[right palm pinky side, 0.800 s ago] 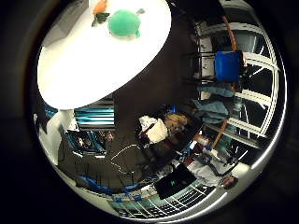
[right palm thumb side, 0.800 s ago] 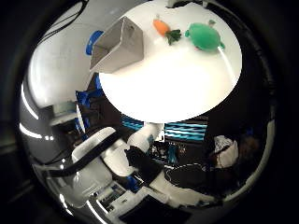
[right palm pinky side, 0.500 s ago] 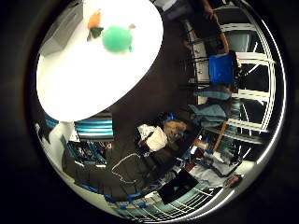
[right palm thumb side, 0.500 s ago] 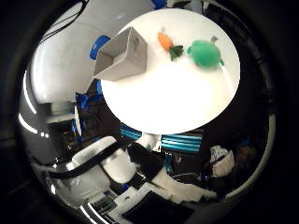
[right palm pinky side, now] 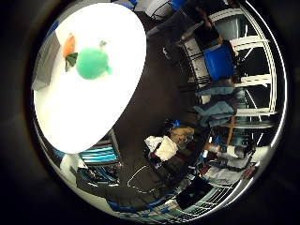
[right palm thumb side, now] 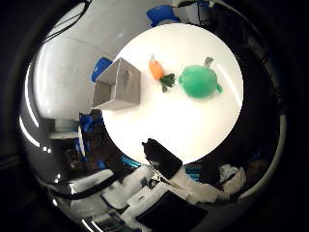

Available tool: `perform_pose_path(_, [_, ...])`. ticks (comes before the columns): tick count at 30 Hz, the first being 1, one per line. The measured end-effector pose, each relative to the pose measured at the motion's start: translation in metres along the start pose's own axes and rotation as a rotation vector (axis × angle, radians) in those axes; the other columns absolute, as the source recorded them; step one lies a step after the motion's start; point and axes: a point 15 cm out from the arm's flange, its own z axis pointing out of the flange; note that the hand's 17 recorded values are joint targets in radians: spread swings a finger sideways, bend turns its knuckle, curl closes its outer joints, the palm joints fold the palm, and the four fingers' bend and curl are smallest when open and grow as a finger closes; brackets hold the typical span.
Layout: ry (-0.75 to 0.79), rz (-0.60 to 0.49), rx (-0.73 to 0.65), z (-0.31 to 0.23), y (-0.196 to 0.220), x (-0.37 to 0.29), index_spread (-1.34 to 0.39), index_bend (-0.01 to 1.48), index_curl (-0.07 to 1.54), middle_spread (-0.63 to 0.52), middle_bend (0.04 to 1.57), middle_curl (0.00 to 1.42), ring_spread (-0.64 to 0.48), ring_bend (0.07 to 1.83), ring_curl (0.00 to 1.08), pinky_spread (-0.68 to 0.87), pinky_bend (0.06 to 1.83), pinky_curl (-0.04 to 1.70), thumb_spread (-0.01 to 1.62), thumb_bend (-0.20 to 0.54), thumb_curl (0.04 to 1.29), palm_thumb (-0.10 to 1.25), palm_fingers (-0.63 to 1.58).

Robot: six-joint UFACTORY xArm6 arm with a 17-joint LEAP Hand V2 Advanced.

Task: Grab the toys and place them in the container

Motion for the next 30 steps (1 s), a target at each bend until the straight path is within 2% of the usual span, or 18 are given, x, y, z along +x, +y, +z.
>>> perform_pose_path(5, [-0.044, 0.028, 0.019, 0.043, -0.023, 0.005, -0.39, 0.16, 0.27, 0.0, 0.2, 0.33, 0.19, 0.32, 0.23, 0.41, 0.46, 0.27, 1.1, -0.023, 0.26, 0.39, 0.19])
perform_pose_path(14, [-0.086, 0.017, -0.013, 0.112, -0.053, -0.012, -0.39, 0.16, 0.28, 0.01, 0.2, 0.33, 0.2, 0.33, 0.23, 0.42, 0.46, 0.27, 1.1, -0.021, 0.27, 0.41, 0.18])
perform_pose_path(30, [-0.141, -0.079, -0.109, 0.181, -0.077, -0.084, -0.39, 0.16, 0.28, 0.0, 0.21, 0.33, 0.19, 0.33, 0.24, 0.42, 0.43, 0.27, 1.09, -0.022, 0.28, 0.42, 0.21])
